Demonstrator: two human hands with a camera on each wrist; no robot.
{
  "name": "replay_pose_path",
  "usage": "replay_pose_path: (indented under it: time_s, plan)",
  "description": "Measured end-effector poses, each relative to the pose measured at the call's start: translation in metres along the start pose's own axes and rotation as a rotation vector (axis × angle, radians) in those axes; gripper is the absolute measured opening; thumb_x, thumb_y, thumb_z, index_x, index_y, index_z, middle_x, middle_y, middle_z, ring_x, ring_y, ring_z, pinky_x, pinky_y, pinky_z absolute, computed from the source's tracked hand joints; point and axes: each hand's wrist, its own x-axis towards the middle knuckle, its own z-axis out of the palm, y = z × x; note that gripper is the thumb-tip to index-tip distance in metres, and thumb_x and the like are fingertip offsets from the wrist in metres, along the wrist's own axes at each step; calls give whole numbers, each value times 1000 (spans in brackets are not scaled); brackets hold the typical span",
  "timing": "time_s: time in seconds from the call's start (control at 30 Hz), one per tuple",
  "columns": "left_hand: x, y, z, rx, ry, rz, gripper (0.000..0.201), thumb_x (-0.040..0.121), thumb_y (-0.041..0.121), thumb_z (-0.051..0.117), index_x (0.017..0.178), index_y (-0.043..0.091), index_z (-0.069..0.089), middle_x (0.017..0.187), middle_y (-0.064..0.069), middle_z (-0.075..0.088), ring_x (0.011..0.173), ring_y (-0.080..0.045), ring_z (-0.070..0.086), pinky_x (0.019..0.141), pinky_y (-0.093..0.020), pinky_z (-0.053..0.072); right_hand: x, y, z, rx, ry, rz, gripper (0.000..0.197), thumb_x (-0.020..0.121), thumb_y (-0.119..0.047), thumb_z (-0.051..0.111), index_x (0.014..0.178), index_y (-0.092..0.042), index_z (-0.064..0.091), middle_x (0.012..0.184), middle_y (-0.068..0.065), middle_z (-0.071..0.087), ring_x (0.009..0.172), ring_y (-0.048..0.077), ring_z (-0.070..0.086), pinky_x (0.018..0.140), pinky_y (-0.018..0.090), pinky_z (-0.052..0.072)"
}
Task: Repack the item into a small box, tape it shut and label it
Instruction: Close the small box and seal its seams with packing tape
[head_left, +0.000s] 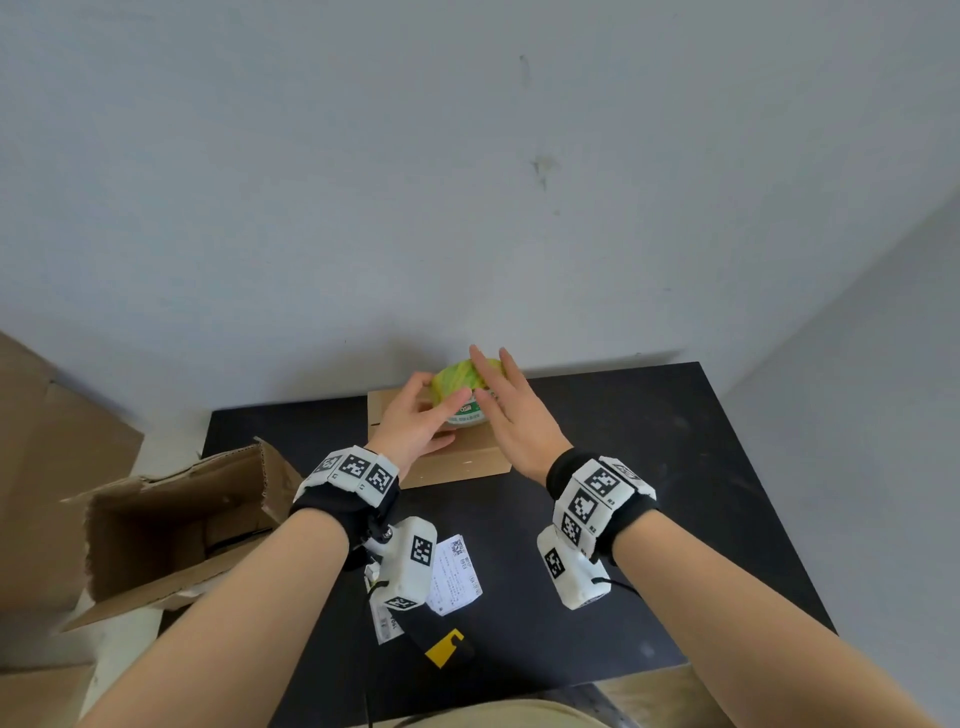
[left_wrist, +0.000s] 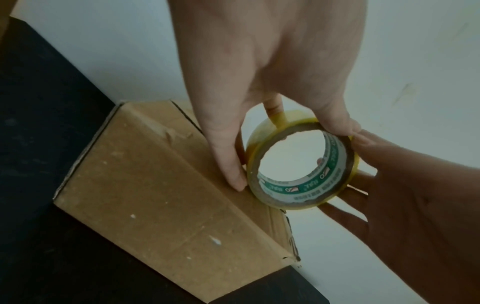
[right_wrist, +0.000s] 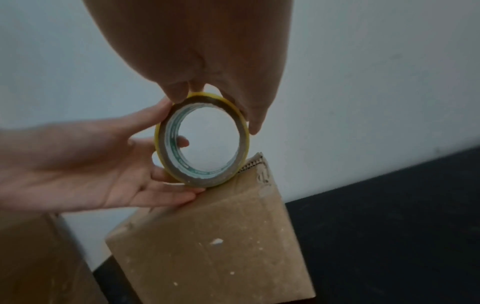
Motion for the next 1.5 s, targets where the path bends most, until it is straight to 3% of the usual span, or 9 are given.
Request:
replay_pose_path:
  time_s: [0.2,0.47,0.7,1.0,1.07,1.2,1.27,1.37,1.5]
  plan:
    - [-3,1,2,28,-29,-14,23,86,27,66,106,19,56,112,-7,63,107,-22,62,96,-42,49,-7,8,-2,-295,52,-192,56,96,-13,45,147,-28,27,158,8,9,145,25,16,115,37,27]
    - [-8,6,2,23,-74,-45,10,89,13,61,89,12,52,99,-6,66,98,-26,64,98,-43,45,-8,4,-8,-28,104,59,63,95,-36,50,148,-16,22,155,0,25,142,12,24,116,29,24]
    - [-8,2,2,99,-84,3,22,82,21,71,89,4,58,96,-6,68,99,-23,64,93,-37,49,-13,-1,-9,26,159,-65,41,95,-14,50,136,-20,49,149,-2,37,136,10,35,108,18,26]
    - [-7,5,5,273,23,295,33,68,14,83,59,15,51,113,-1,67,106,-13,61,91,-31,43,-3,-19,-17,668,179,218,32,90,-6,57,122,-2,57,119,14,64,111,25,61,102,41,46]
    - [-8,10,4,370,59,299,32,63,21,86,73,22,56,117,5,62,108,-16,60,95,-35,45,-3,-20,-18,764,154,244,26,90,-5,56,115,3,61,110,22,67,105,34,63,98,46,48]
    - [-14,17,10,405,134,338,86,60,12,88,127,23,36,124,4,46,109,-12,54,77,-3,42,-3,-23,-19,842,88,250,22,90,-5,57,109,4,61,107,23,66,99,33,64,96,44,49]
    - [-14,18,10,387,96,413,107,56,11,90,141,29,26,130,0,39,114,-11,51,86,-7,46,-3,-26,-20,835,63,229,14,89,-7,59,100,-1,64,100,17,68,95,28,64,96,43,50]
    - [-15,20,10,481,100,487,107,52,13,90,138,35,31,129,0,34,125,-17,43,103,-33,44,-4,-29,-20,856,54,222,6,89,-8,59,92,-4,63,95,14,67,92,25,63,96,44,48]
    - [-18,22,13,516,145,549,101,52,4,88,127,41,32,123,-3,29,119,-16,44,93,-8,38,-3,-34,-17,872,57,206,5,88,-7,58,91,-2,60,98,19,62,93,27,60,96,46,45]
